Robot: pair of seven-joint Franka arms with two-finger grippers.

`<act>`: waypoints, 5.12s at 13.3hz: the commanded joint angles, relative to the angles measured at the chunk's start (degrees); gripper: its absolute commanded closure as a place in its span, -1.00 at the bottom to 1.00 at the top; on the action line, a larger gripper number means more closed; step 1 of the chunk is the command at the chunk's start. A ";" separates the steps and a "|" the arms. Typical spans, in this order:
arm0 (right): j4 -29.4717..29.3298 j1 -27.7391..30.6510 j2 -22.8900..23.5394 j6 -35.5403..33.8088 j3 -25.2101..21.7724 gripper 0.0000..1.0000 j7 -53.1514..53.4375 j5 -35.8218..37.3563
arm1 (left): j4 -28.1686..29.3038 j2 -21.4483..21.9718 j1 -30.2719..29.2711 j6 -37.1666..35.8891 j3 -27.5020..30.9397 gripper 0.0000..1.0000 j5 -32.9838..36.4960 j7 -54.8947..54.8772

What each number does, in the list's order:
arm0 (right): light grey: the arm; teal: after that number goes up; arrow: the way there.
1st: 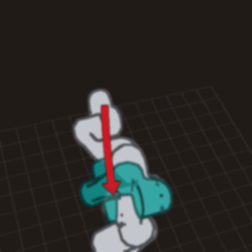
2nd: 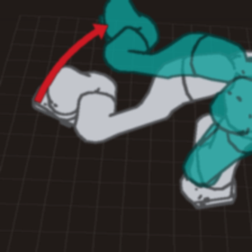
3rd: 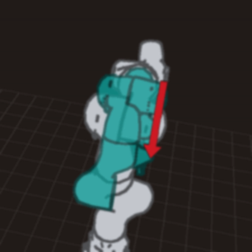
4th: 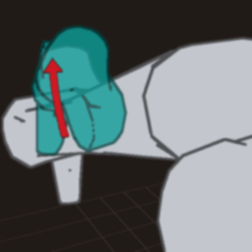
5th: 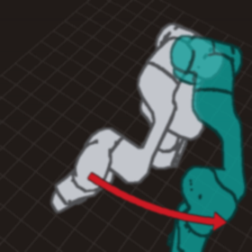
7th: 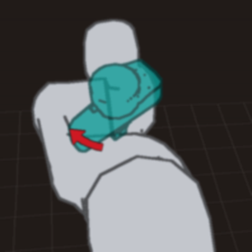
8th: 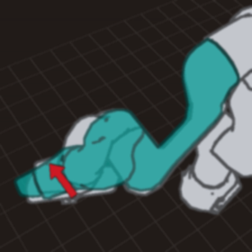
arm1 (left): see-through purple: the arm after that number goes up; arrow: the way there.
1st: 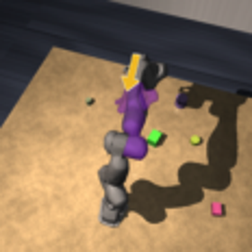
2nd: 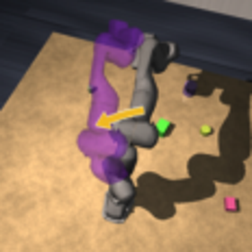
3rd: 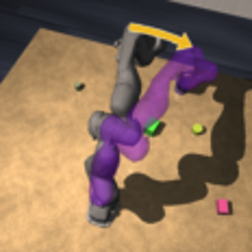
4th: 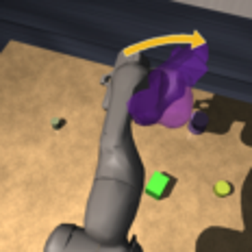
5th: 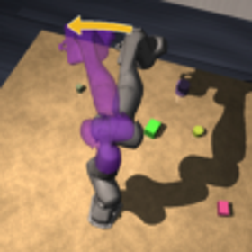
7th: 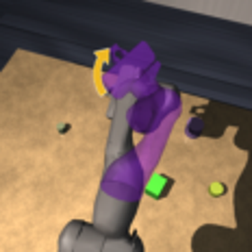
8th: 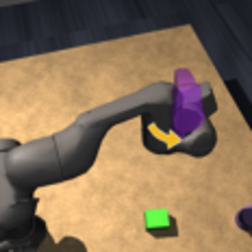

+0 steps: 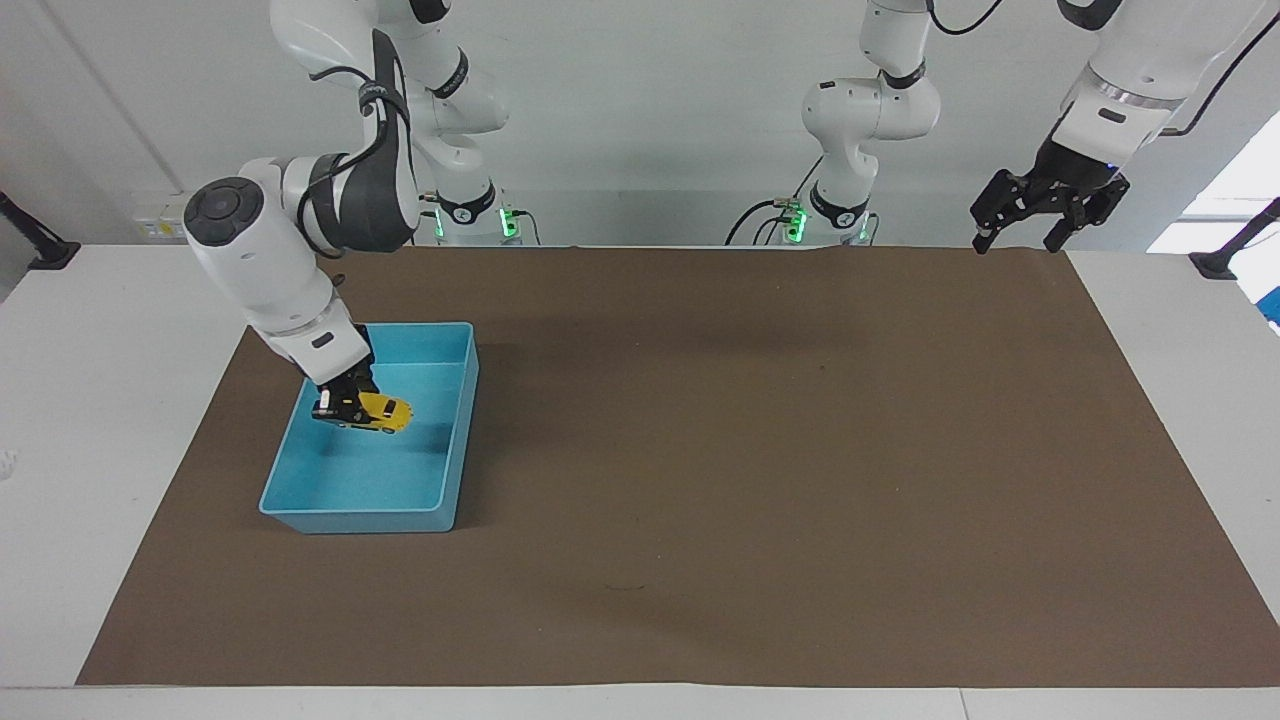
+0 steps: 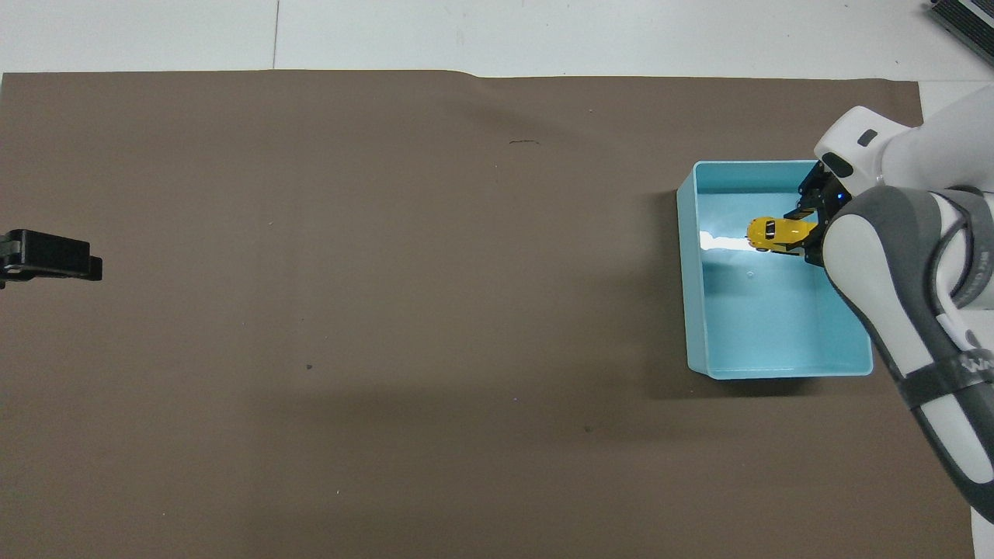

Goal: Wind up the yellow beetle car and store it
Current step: 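Lift the yellow car over the rim into the blue box, then lower the car onto the box floor and open the right gripper, then raise the right gripper up out of the blue box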

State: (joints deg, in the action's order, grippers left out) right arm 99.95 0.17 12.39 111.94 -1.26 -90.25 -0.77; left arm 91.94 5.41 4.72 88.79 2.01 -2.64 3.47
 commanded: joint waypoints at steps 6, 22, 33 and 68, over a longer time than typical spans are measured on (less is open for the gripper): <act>15.61 0.53 -6.94 12.67 0.55 1.00 -5.19 0.15 | -0.63 0.39 -1.12 -1.42 -0.61 -1.00 -0.62 -0.39; 25.20 2.02 -5.27 25.69 0.47 1.00 -7.58 0.24 | -0.63 0.39 -1.12 -1.42 -0.61 -1.00 -0.62 -0.39; 22.58 1.32 -4.39 24.38 0.55 -1.00 -4.77 0.15 | -0.63 0.39 -1.12 -1.42 -0.61 -1.00 -0.62 -0.39; -6.61 -5.10 -15.46 -14.38 0.91 -1.00 77.05 -0.90 | -0.63 0.39 -1.12 -1.42 -0.61 -1.00 -0.62 -0.39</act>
State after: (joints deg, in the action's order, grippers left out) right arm 94.76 -5.39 -3.25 99.25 0.16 -17.39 -0.92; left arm 91.94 5.42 4.72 88.75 2.01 -2.64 3.47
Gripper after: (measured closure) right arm 0.000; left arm 0.000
